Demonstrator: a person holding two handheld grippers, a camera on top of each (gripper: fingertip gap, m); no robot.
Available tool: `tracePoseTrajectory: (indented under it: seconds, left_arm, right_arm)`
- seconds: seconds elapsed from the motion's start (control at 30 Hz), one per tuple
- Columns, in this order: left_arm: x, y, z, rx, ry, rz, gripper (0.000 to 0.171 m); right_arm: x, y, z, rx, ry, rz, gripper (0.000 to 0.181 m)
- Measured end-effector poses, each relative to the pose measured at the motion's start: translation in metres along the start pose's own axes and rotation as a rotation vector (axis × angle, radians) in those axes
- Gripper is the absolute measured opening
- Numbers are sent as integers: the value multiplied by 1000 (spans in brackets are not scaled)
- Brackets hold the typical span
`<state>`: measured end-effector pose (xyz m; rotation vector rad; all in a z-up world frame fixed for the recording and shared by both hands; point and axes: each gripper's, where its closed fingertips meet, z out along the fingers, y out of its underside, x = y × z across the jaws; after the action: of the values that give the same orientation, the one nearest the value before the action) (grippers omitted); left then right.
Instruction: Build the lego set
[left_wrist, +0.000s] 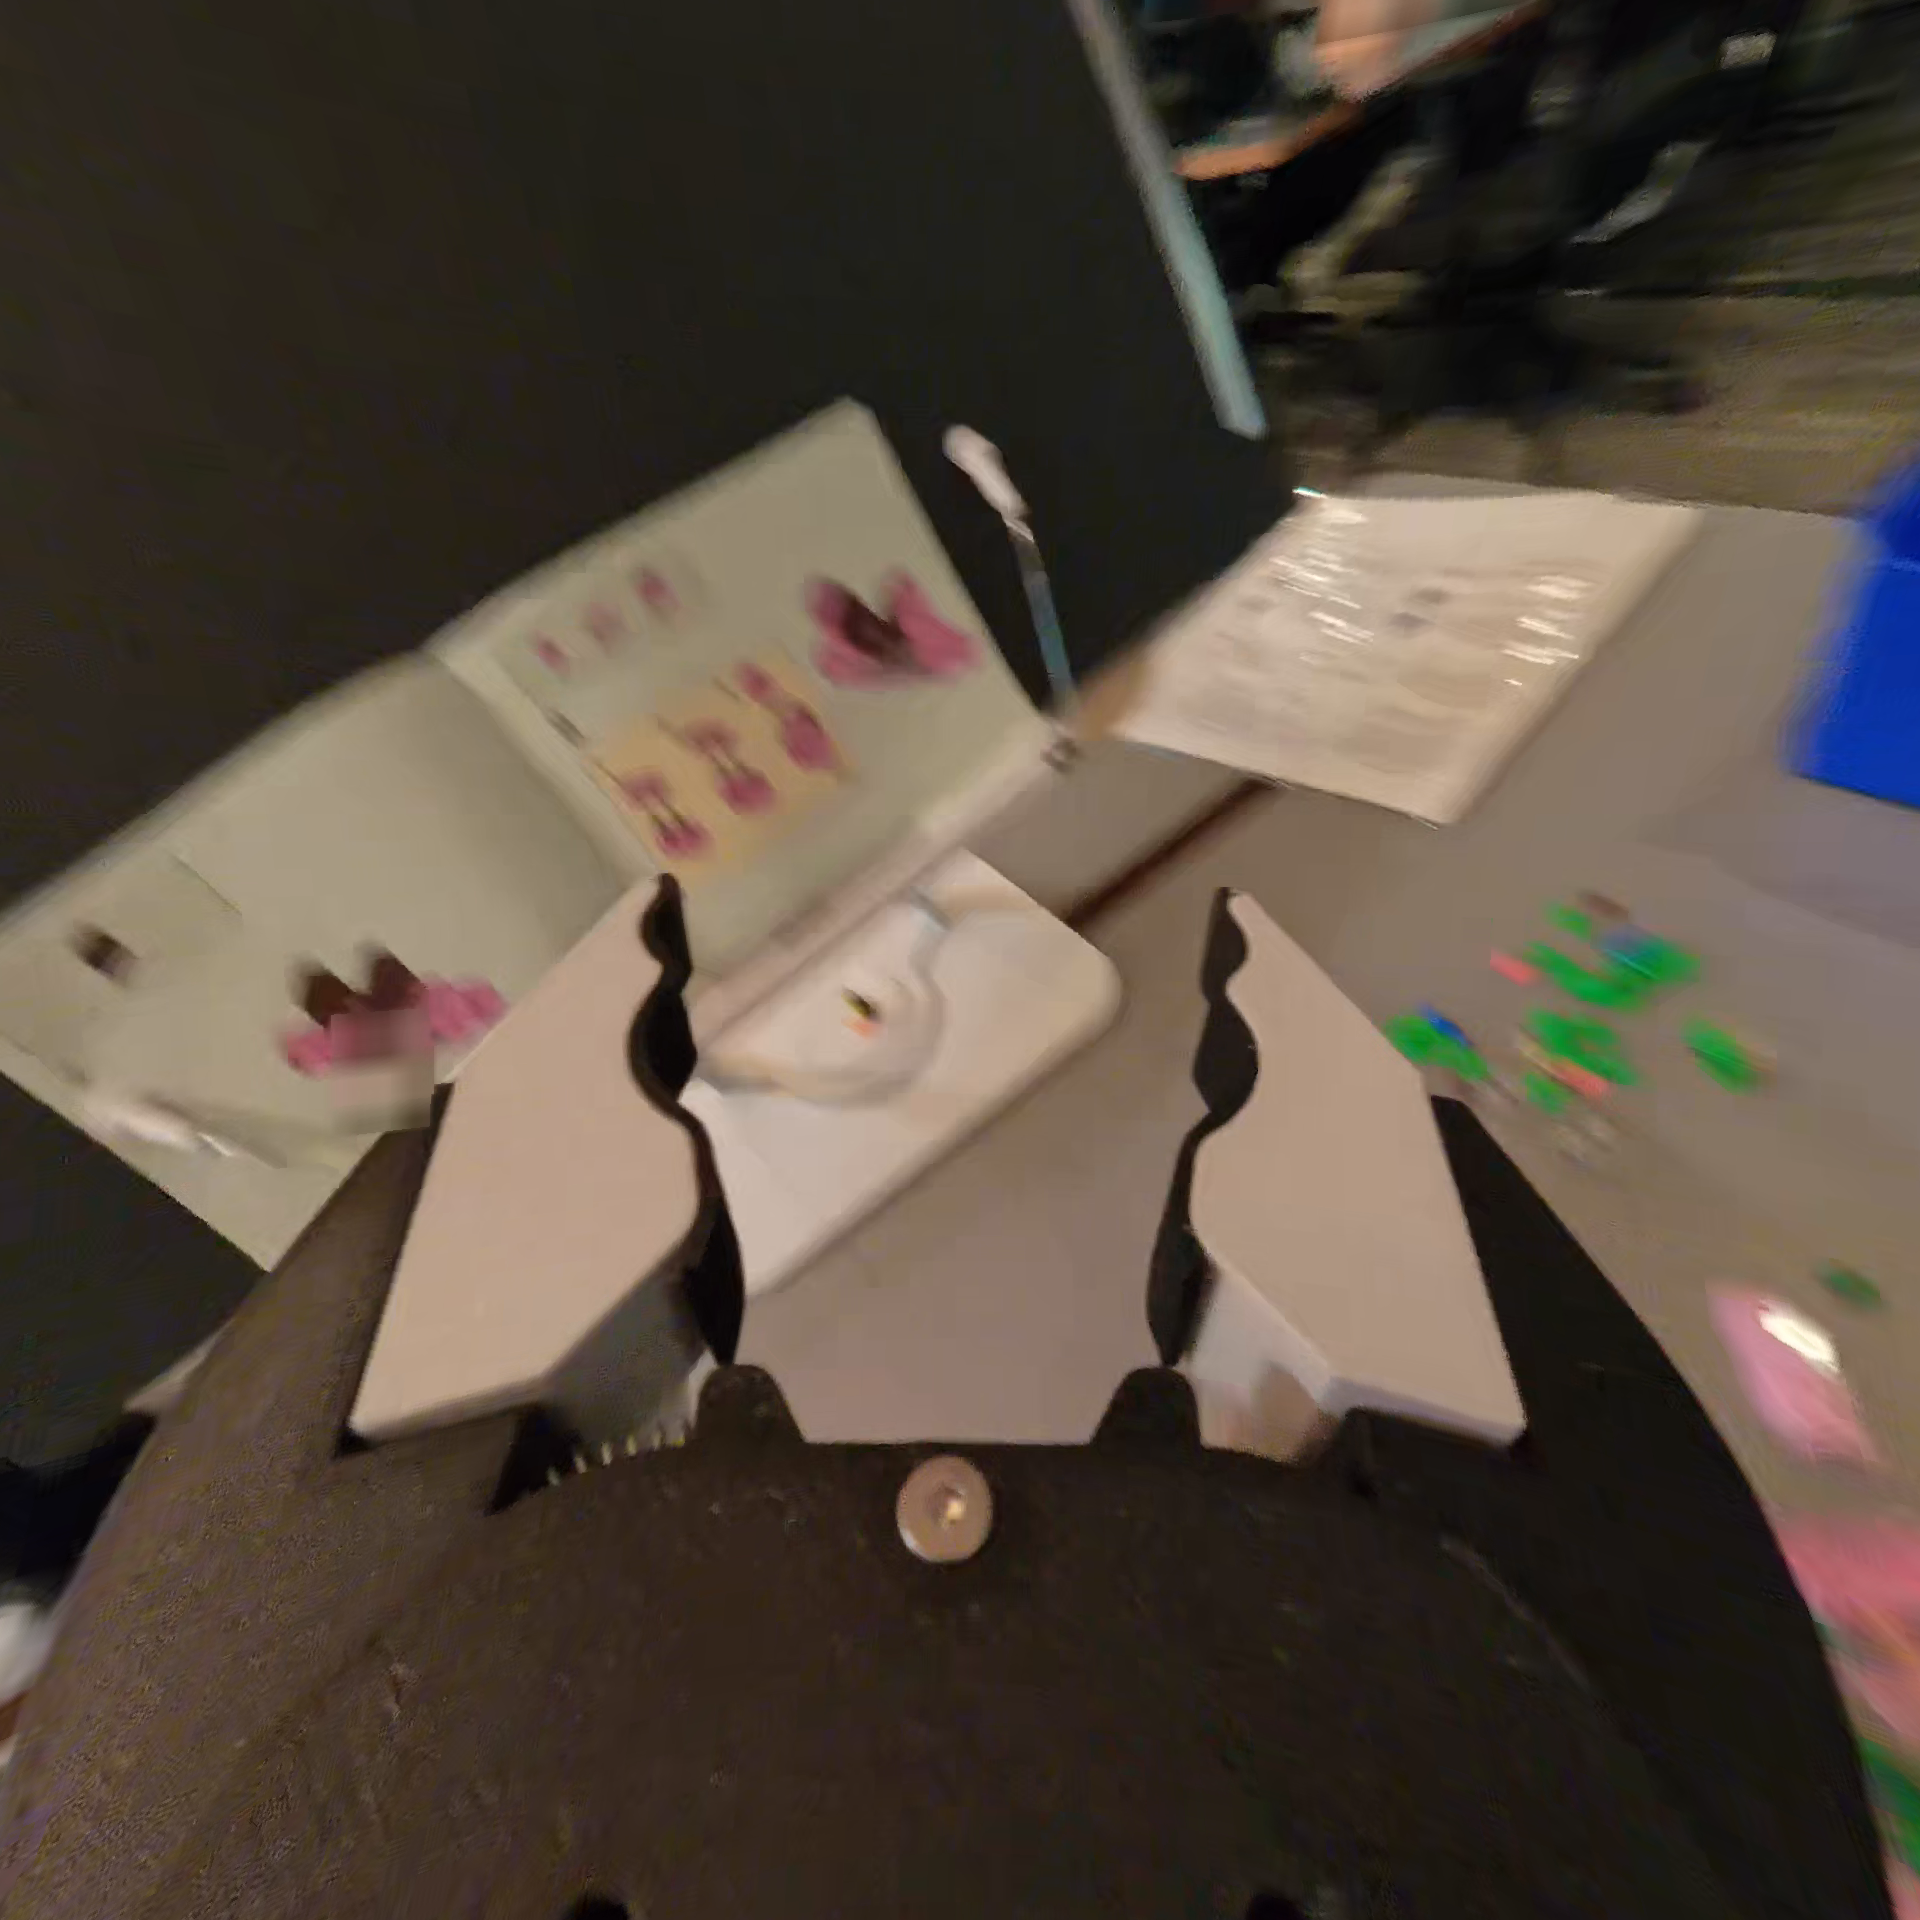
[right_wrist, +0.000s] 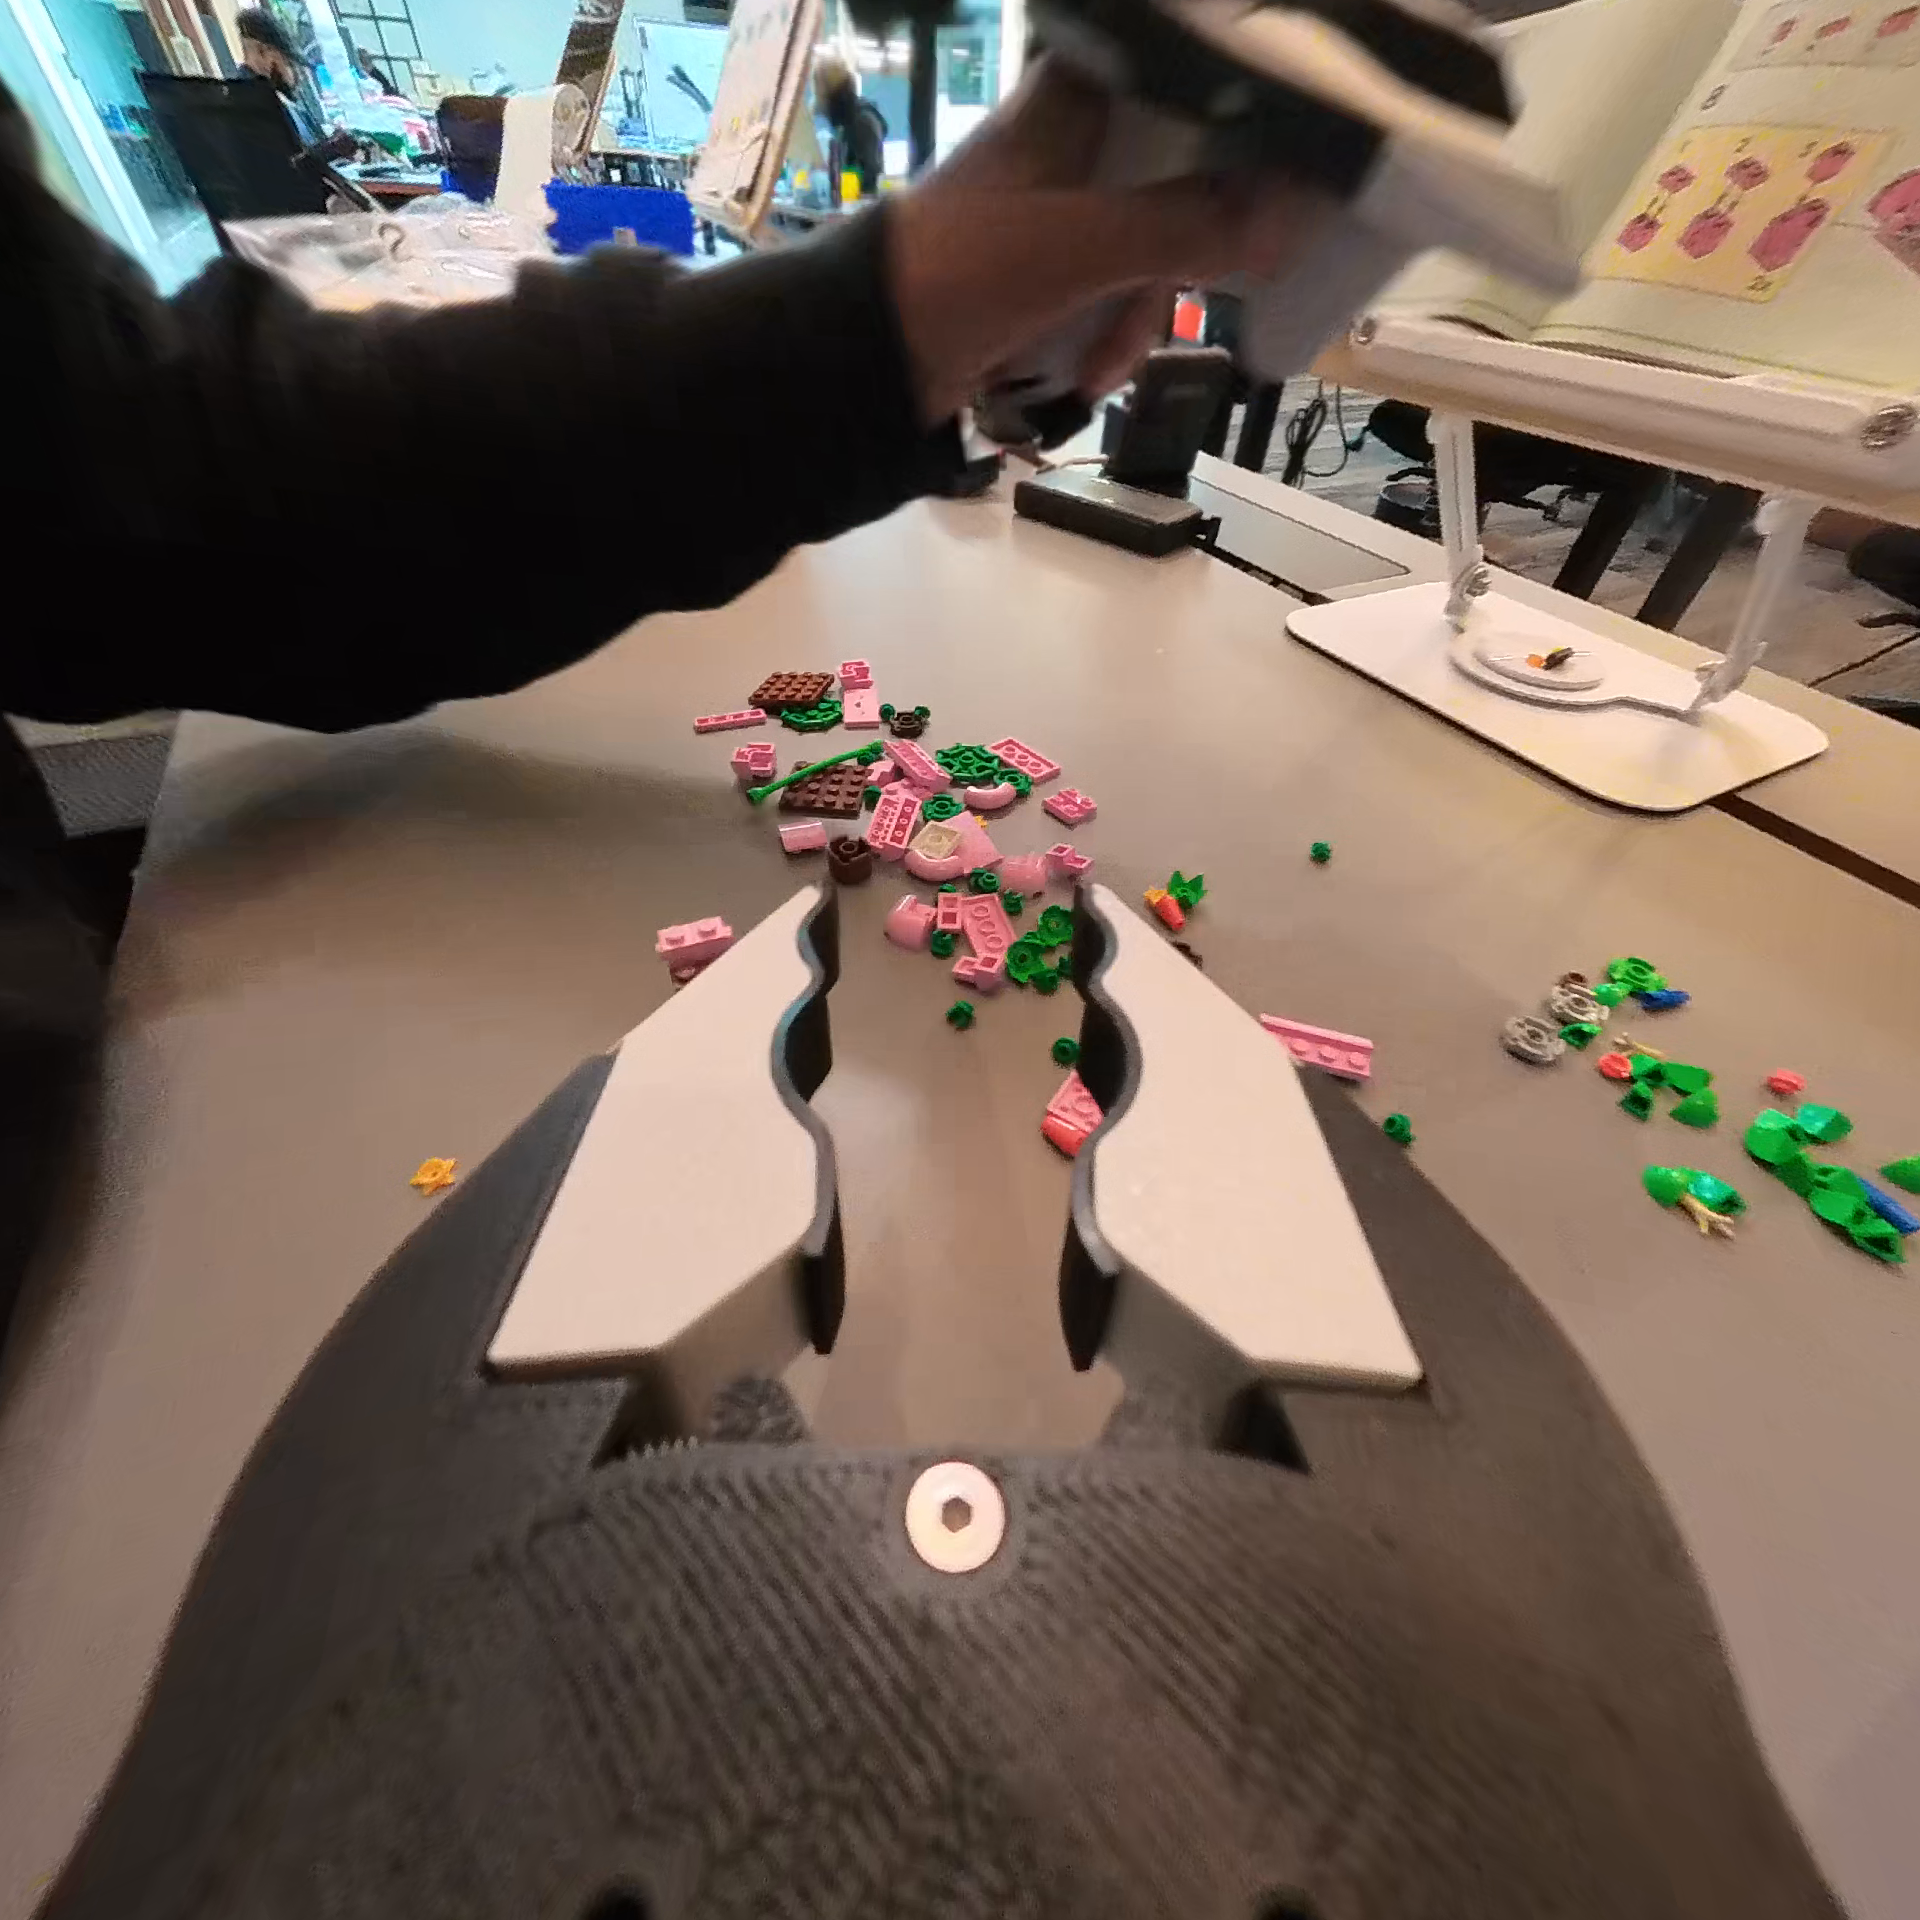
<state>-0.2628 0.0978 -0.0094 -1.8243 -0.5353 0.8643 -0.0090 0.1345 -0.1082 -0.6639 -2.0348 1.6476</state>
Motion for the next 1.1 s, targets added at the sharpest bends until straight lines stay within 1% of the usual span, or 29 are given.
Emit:
tracePoseTrajectory:
  seconds: [0.03,0.1,0.17,0.23,0.27,0.33,0.37,0.47,0.57,0.8,0.83,0.87,0.9,0.93,0.97,1.0,1.03,1.07,1.1]
  left_arm:
    - [-14,-10,20,7,-67,18,101]
    - [-30,-20,54,-6,-143,10,106]
    - [-38,-15,82,-51,-178,-22,111]
    - [-44,-4,99,-106,-211,-41,113]
    - [-49,-5,101,-91,-259,2,107]
    - [-59,0,101,-113,-362,94,94]
    - [-58,-1,102,-99,-367,131,94]
    - [-60,1,101,-85,-358,131,92]
    - [-63,0,100,-100,-358,129,84]
    - [-77,-2,93,-109,-361,125,51]
    - [-79,-3,91,-110,-362,124,41]
    - [-78,-2,90,-107,-348,120,18]
    - [-76,-1,90,-103,-316,107,0]
    - [-78,-1,88,-94,-315,92,0]
    - [-84,-2,83,-71,-360,68,5]
    - [-87,-5,79,-38,-390,46,33]
    - [-81,-8,77,-7,-380,35,72]
    - [-75,-11,76,17,-367,30,106]
    - [-69,-12,77,28,-366,27,128]
  right_arm:
    - [1,-1,-1,4,2,4,44]
    - [2,-1,-2,9,7,9,43]
    - [3,-2,-3,14,15,10,42]
    - [4,-4,-5,27,17,16,42]
    - [4,-6,-6,35,16,24,42]
    - [5,-7,-7,46,7,49,41]
    - [5,-7,-7,45,5,65,41]
    - [12,-2,-8,22,21,105,39]
    - [15,-4,-10,39,21,135,38]
    - [19,-1,-9,24,34,143,37]
    - [19,0,-9,19,36,138,36]
    - [19,1,-8,14,38,134,36]
    - [19,2,-8,9,40,131,36]
    - [19,3,-8,5,42,129,36]
    - [19,3,-7,2,43,127,36]
    - [19,4,-7,1,45,125,35]
    - [20,4,-7,-1,47,124,35]
    - [20,4,-7,-4,47,125,35]
    - [20,4,-7,-4,45,127,35]
